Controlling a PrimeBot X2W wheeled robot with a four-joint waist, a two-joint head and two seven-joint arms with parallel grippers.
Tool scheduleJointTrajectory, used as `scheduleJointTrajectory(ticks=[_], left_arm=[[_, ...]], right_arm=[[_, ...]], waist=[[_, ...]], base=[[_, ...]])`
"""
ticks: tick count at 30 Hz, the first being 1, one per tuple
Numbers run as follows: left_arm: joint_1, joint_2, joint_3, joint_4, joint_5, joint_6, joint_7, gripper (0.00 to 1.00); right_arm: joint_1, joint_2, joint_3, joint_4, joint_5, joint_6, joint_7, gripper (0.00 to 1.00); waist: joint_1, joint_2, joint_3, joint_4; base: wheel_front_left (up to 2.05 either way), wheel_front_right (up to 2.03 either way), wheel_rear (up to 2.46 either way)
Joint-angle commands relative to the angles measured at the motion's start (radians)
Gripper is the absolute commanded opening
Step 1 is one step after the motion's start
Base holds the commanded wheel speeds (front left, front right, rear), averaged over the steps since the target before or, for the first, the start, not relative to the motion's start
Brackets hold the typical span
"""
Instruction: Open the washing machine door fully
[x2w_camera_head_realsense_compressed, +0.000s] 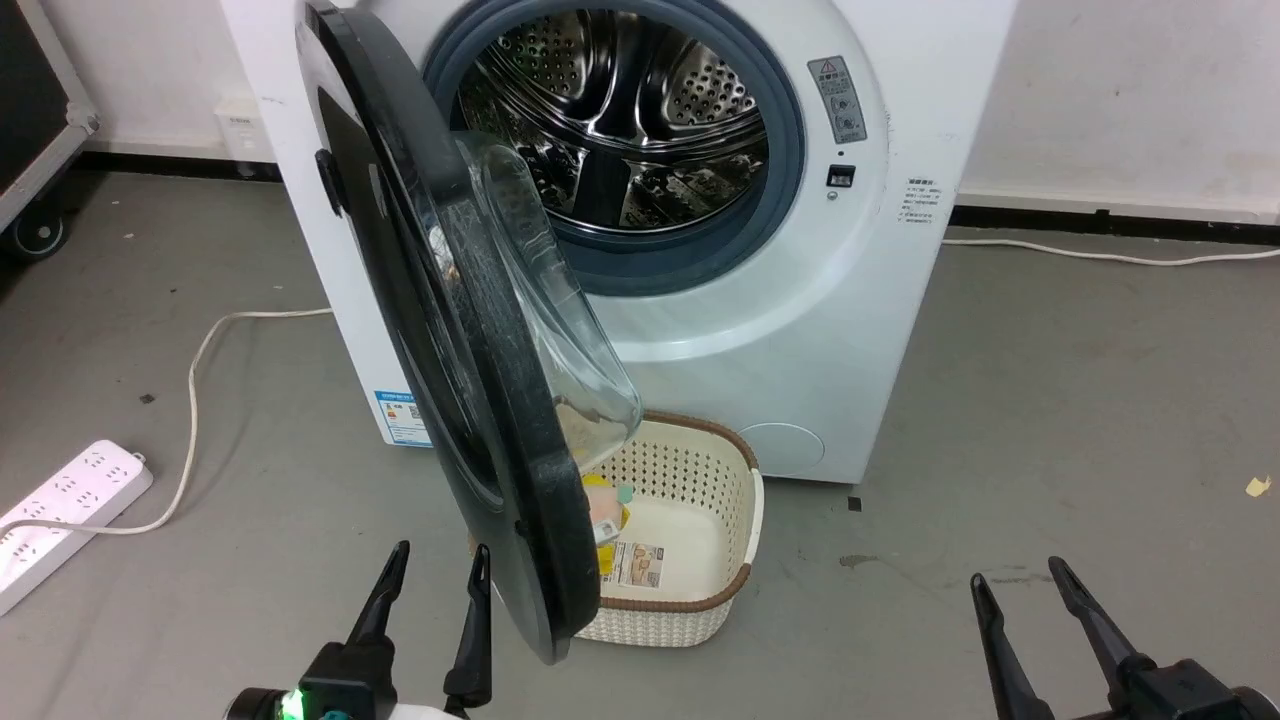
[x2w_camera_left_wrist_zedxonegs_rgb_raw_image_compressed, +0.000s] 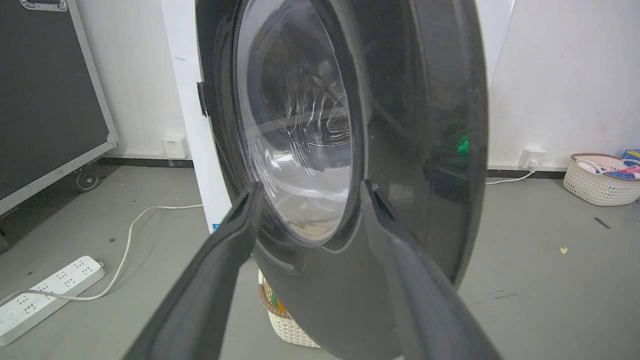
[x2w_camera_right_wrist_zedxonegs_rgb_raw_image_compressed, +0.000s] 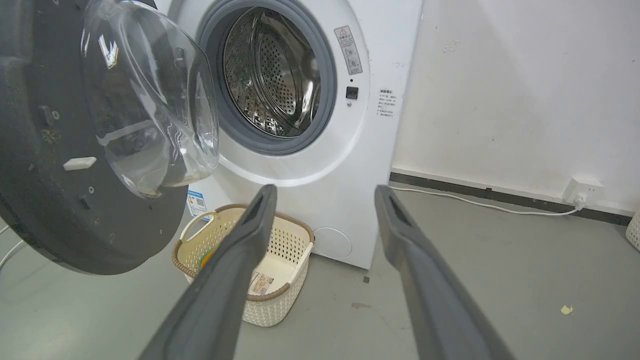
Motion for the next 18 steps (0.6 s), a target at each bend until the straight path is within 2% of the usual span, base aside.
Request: scheduleJointTrajectory(ticks=[1,2,3,4,9,13,14,18], left_arm=[[0.0,0.0,0.002,0.002,-0.003,-0.006,-0.006,1.0],[-0.001,0.0,0.0,0.002,-0.004,-0.013,-0.006,0.85],[-0.004,0.0,-0.004,0.002,0.0,-0.018,-0.006,0.09],[-0.006,0.0,-0.004,0.001,0.005,-0.021,-0.006,0.0],[-0.014,0.0,0.009,-0.017,-0.003,-0.027,-0.006,0.0],[-0.049,0.0,0.061,-0.139,-0.069,0.01,-0.006,0.0],[-0.049,0.0,0.061,-0.139,-0.069,0.01,-0.006,0.0],[-0.102,0.0,0.098,-0.281,-0.088,0.045,-0.006,0.0]], right_arm=[[0.004,0.006,-0.002,0.002,-0.001,0.001,-0.008,1.0],[0.003,0.007,-0.002,0.003,-0.001,0.001,-0.008,1.0],[0.001,0.008,-0.002,0.004,-0.001,0.001,-0.008,1.0],[0.0,0.008,-0.002,0.004,0.0,0.001,-0.008,1.0],[-0.007,0.011,-0.007,-0.001,0.008,0.001,-0.008,1.0],[-0.013,0.012,-0.012,-0.013,0.018,0.001,-0.008,1.0],[-0.013,0.012,-0.012,-0.013,0.018,0.001,-0.008,1.0],[-0.015,0.013,-0.014,-0.016,0.023,0.001,-0.008,1.0]], waist=[[0.0,0.0,0.001,-0.001],[0.0,0.0,0.001,-0.002],[0.0,0.0,0.002,-0.003],[0.0,0.0,0.002,-0.003],[0.0,0.0,0.004,-0.006],[0.0,0.0,0.007,-0.008],[0.0,0.0,0.007,-0.008],[0.0,0.0,0.01,-0.01]], base=[[0.0,0.0,0.0],[0.0,0.0,0.0],[0.0,0.0,0.0],[0.0,0.0,0.0],[0.0,0.0,0.0],[0.0,0.0,0.0],[0.0,0.0,0.0],[0.0,0.0,0.0]])
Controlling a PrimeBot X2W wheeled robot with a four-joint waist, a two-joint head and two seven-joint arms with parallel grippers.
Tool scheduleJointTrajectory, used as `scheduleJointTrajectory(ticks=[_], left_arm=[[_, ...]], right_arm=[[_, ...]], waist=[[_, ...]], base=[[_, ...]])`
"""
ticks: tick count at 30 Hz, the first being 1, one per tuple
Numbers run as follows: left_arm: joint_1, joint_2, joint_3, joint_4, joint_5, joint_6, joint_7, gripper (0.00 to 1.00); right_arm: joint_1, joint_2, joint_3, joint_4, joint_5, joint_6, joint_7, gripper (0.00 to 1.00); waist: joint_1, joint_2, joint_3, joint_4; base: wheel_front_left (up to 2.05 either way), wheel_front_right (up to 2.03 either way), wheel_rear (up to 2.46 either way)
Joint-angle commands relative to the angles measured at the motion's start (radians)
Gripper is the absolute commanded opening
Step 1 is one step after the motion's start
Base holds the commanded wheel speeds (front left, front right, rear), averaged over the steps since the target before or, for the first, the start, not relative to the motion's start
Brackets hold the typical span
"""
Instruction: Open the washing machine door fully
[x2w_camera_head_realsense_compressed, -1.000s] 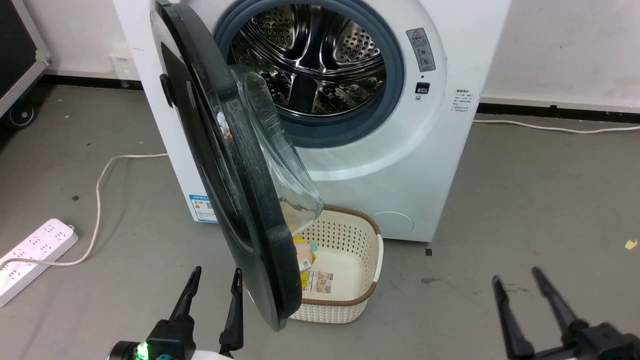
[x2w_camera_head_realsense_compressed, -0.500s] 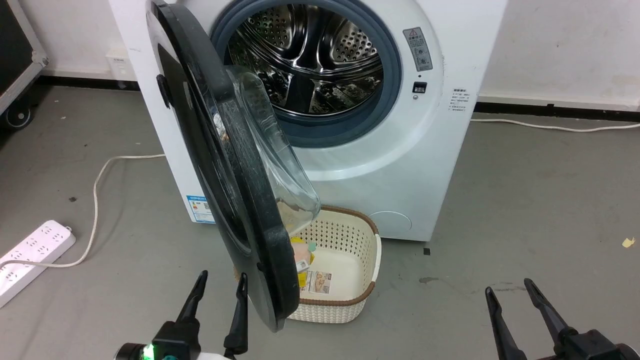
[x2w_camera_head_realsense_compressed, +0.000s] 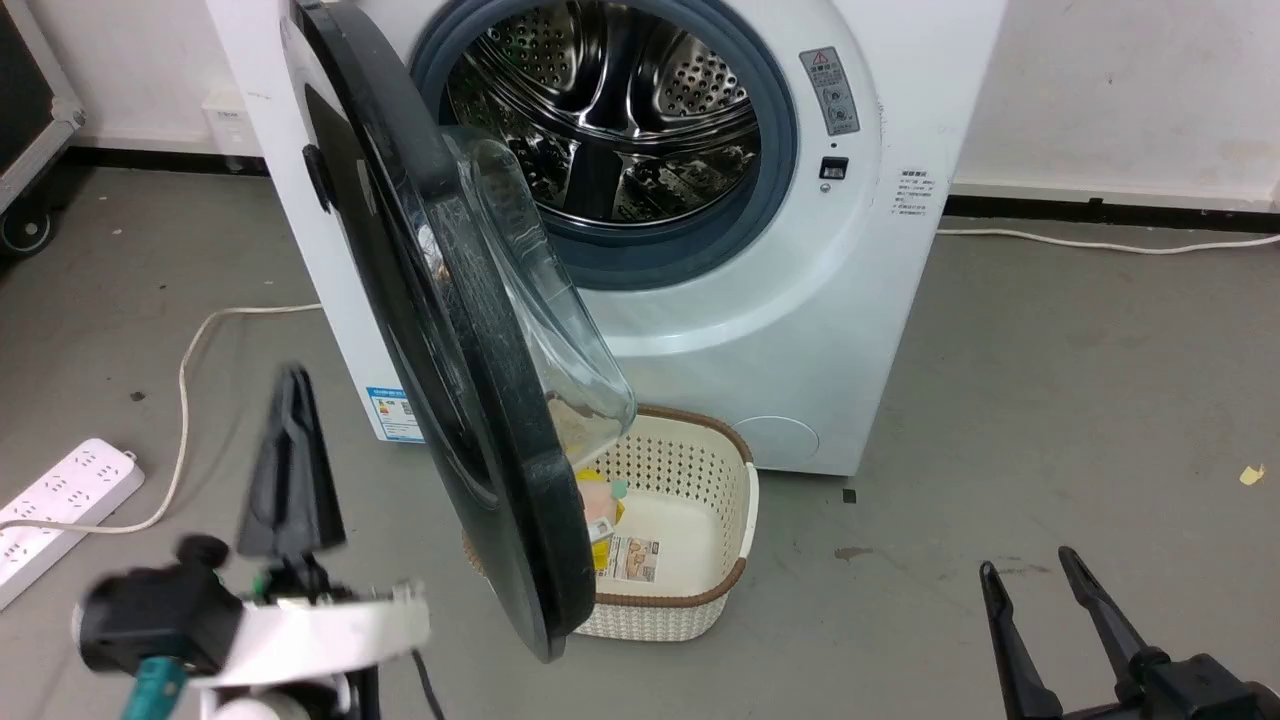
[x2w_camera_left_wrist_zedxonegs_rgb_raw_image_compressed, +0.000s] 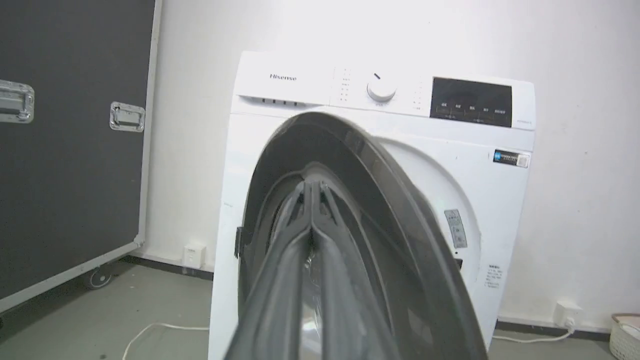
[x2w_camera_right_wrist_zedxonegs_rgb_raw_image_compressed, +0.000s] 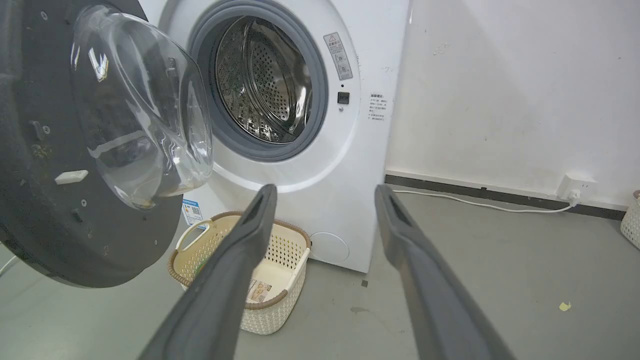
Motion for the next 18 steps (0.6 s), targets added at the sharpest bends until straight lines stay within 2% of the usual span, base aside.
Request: scheduleJointTrajectory(ticks=[1,5,8,13,18], left_arm=[[-0.021,0.0,0.002,-0.022,-0.001,0.005,-0.006,0.0],[-0.085,0.0,-0.026,-0.123,0.008,0.025,-0.006,0.0],[-0.12,0.0,-0.077,-0.151,0.038,0.015,-0.006,0.0],[-0.11,0.0,-0.211,-0.068,0.076,-0.023,0.003,0.0],[-0.053,0.0,-0.329,0.06,0.061,-0.037,0.06,0.0]], right_arm=[[-0.01,0.006,-0.003,-0.004,0.008,0.001,-0.004,1.0],[-0.014,0.006,-0.001,-0.001,0.018,0.001,-0.004,1.0],[-0.018,0.006,0.002,0.003,0.026,0.001,-0.004,1.0],[-0.017,0.006,0.008,0.012,0.039,0.001,-0.004,1.0],[-0.018,0.006,0.008,0.015,0.048,0.001,-0.004,1.0]], waist=[[0.0,0.0,0.0,0.0],[0.0,0.0,0.001,-0.006],[0.0,0.0,0.001,-0.013],[0.0,0.0,0.003,-0.028],[0.0,0.0,0.008,-0.038]], base=[[0.0,0.0,0.0],[0.0,0.0,0.0],[0.0,0.0,0.0],[0.0,0.0,0.0],[0.0,0.0,0.0]])
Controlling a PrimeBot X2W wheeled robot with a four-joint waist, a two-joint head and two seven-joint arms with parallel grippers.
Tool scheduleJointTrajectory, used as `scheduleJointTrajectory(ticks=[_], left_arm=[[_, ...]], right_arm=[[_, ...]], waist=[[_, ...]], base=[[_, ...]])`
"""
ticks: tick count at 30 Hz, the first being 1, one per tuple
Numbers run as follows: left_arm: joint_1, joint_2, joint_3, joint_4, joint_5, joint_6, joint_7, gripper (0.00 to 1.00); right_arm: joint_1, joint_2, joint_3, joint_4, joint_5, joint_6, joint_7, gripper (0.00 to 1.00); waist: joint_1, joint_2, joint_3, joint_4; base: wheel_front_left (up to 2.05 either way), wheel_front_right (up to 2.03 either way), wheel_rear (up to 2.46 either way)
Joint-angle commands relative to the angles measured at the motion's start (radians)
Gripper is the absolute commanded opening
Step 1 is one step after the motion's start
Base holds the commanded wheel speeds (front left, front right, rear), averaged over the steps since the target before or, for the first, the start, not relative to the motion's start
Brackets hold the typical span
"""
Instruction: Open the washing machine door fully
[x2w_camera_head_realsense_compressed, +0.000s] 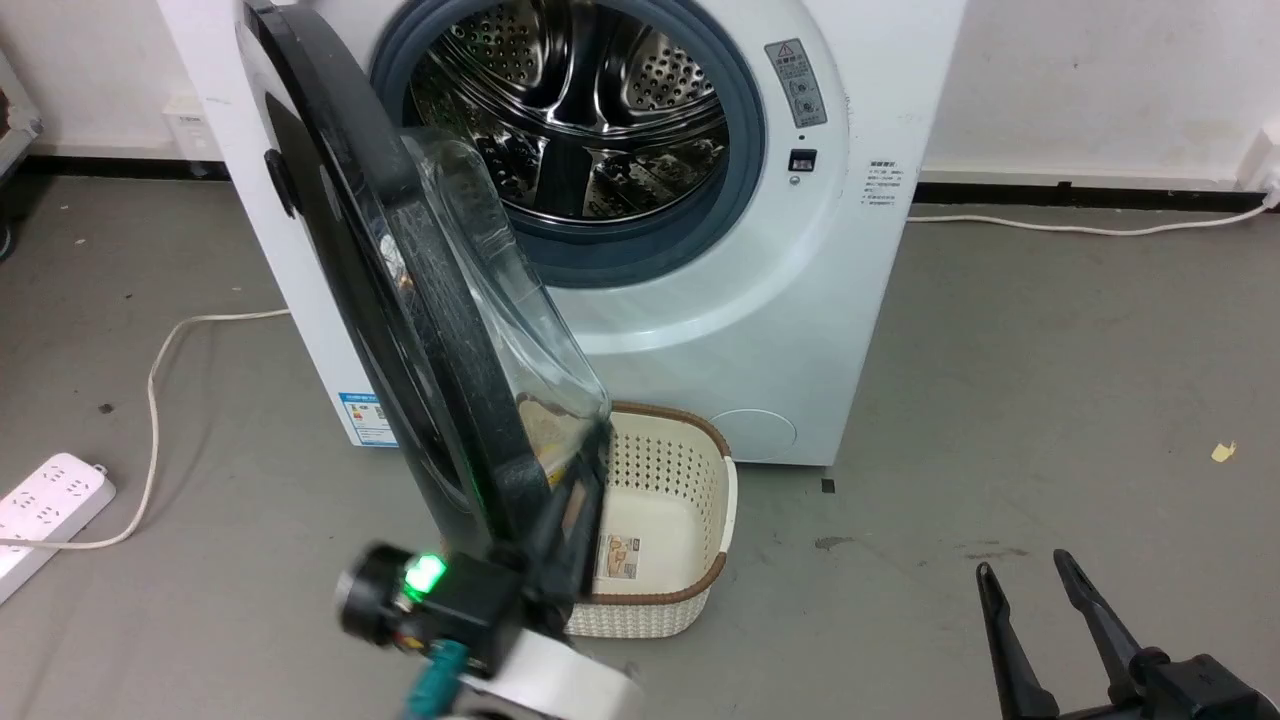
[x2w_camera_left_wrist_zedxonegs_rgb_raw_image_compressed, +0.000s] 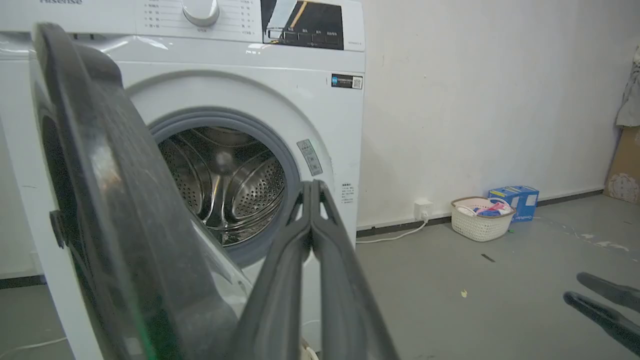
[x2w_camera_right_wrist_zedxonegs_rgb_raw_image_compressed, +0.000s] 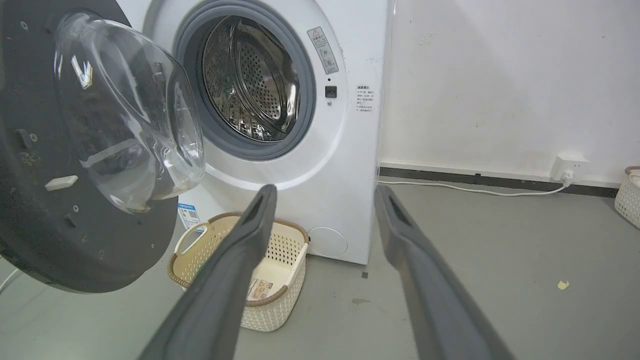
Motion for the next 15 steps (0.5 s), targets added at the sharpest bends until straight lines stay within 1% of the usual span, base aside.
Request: scheduleJointTrajectory(ticks=[1,4,7,11,15], left_arm=[[0.015,0.002,-0.012,0.022,-0.002,-0.006,0.01,0.0],[0.034,0.002,-0.044,0.114,-0.011,-0.01,0.033,0.0],[0.034,0.002,-0.046,0.203,-0.037,0.0,0.038,0.0],[0.013,0.002,-0.022,0.3,-0.065,0.023,0.018,0.0],[-0.007,0.003,0.009,0.36,-0.086,0.039,-0.011,0.0]], right_arm=[[-0.015,0.005,-0.001,0.001,0.006,0.001,-0.004,1.0],[-0.015,0.005,-0.003,-0.001,0.009,0.001,-0.004,1.0],[-0.014,0.005,-0.003,-0.002,0.012,0.001,-0.004,1.0],[-0.013,0.005,-0.002,0.0,0.016,0.001,-0.004,1.0],[-0.01,0.005,0.002,0.004,0.02,0.001,-0.004,1.0]], waist=[[-0.0001,0.0,0.001,-0.001],[-0.0001,0.0,0.004,-0.001],[-0.0001,0.0,0.007,0.0],[-0.0001,0.0,0.01,0.005],[-0.0001,0.0,0.009,0.024]], base=[[0.0,0.0,0.0],[0.0,0.0,0.0],[0.0,0.0,0.0],[0.0,0.0,0.0],[0.0,0.0,0.0]])
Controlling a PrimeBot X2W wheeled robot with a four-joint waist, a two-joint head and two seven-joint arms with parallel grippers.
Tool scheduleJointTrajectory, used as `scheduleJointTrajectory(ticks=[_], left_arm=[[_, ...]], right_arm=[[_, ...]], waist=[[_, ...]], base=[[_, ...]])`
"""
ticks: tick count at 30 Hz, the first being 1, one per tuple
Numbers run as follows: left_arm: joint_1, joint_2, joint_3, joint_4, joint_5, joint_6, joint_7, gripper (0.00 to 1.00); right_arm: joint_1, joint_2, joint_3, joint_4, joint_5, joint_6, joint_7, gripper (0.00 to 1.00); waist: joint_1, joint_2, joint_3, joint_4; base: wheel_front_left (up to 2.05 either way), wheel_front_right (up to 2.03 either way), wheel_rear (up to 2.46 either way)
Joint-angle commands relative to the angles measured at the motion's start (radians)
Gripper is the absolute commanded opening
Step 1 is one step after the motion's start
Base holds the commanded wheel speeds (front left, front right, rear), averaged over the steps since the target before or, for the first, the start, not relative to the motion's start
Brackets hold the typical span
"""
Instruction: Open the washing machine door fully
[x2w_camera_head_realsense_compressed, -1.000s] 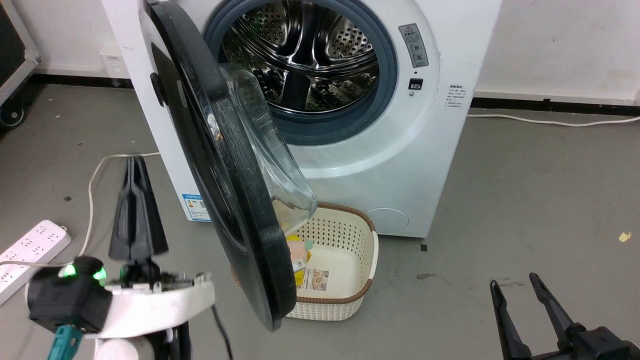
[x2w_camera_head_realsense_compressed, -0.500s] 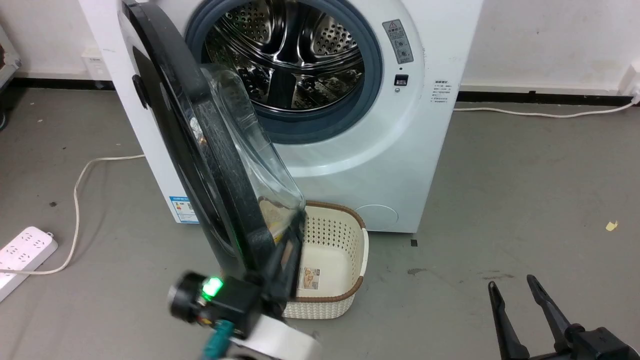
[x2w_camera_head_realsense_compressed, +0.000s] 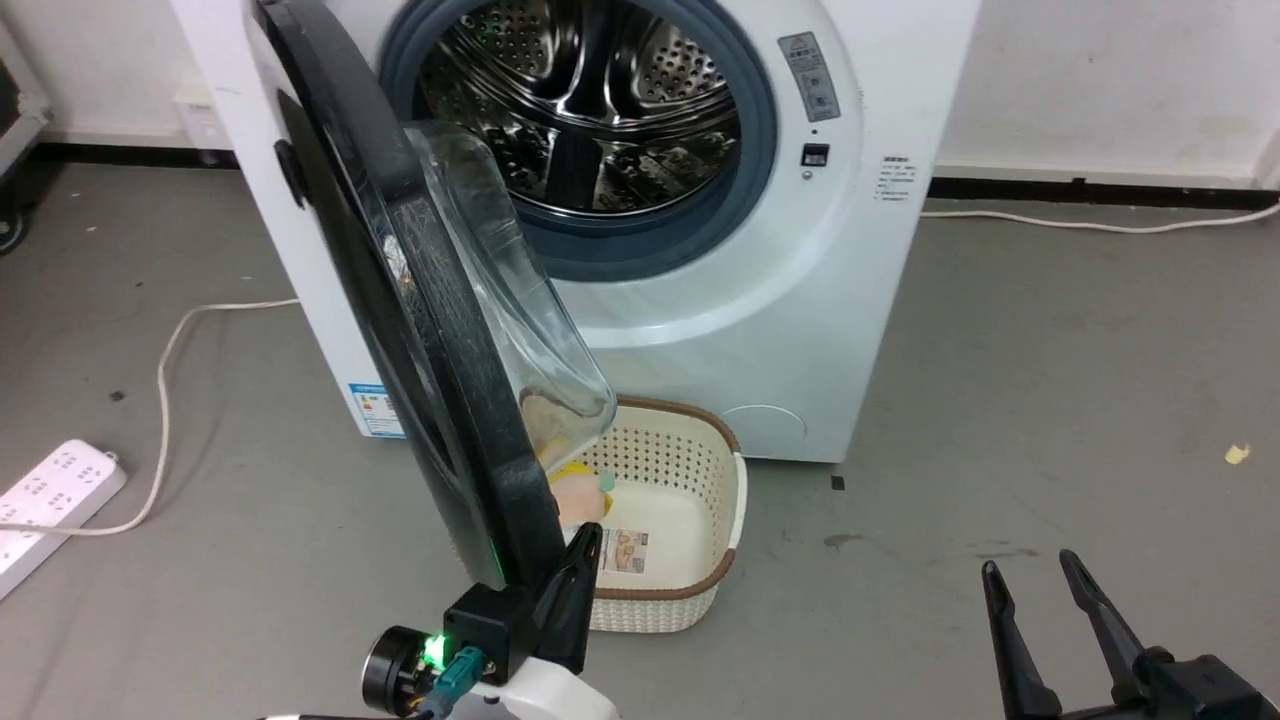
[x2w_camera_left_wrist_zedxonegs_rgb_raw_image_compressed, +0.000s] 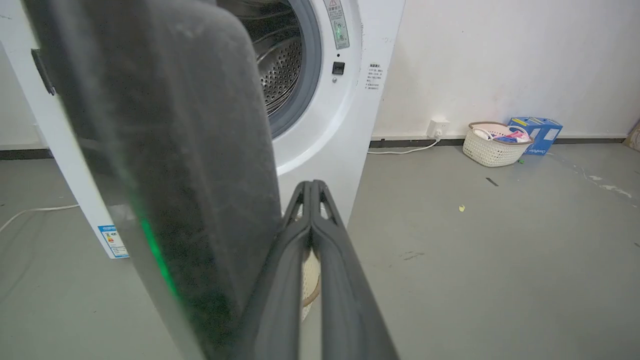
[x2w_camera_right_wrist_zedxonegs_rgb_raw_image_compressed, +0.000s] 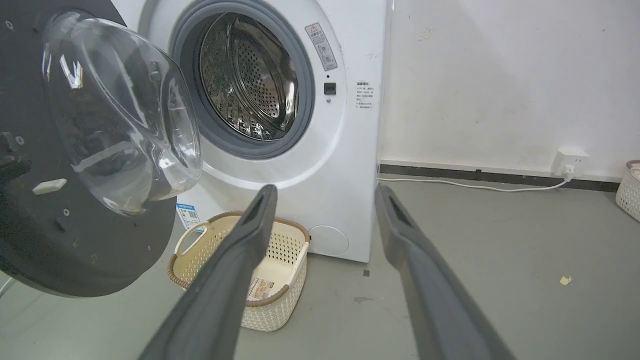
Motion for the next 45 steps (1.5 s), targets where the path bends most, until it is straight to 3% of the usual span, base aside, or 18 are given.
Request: scheduleJointTrajectory(ticks=[1,15,24,34,45], left_arm=[[-0.015,0.008,0.016,0.011,-0.009,0.012,-0.011,0.0],[0.025,0.053,0.075,0.01,-0.041,0.038,-0.041,0.0],[-0.001,0.123,0.143,-0.032,-0.07,0.047,-0.019,0.0],[-0.135,0.246,0.293,0.039,-0.144,0.042,-0.006,0.0],[-0.321,0.363,0.382,0.216,-0.2,-0.002,-0.014,0.0]], right_arm=[[-0.009,0.005,0.0,0.003,0.008,0.001,-0.004,1.0],[0.01,0.005,0.018,0.021,0.023,0.001,-0.004,1.0],[0.0,0.005,0.05,0.003,0.013,0.001,-0.004,1.0],[-0.061,-0.019,0.075,-0.025,-0.035,0.001,0.021,1.0],[-0.116,-0.062,0.076,-0.068,-0.04,0.001,0.06,1.0]], waist=[[0.0,0.0,-0.002,0.013],[0.0,0.0,-0.029,0.214],[0.0,0.0,0.024,0.326],[0.0,0.0,0.184,0.356],[0.0,0.0,0.303,0.34]], base=[[0.0,0.0,0.0],[0.0,0.0,0.0],[0.0,0.0,0.0],[0.0,0.0,0.0],[0.0,0.0,0.0]])
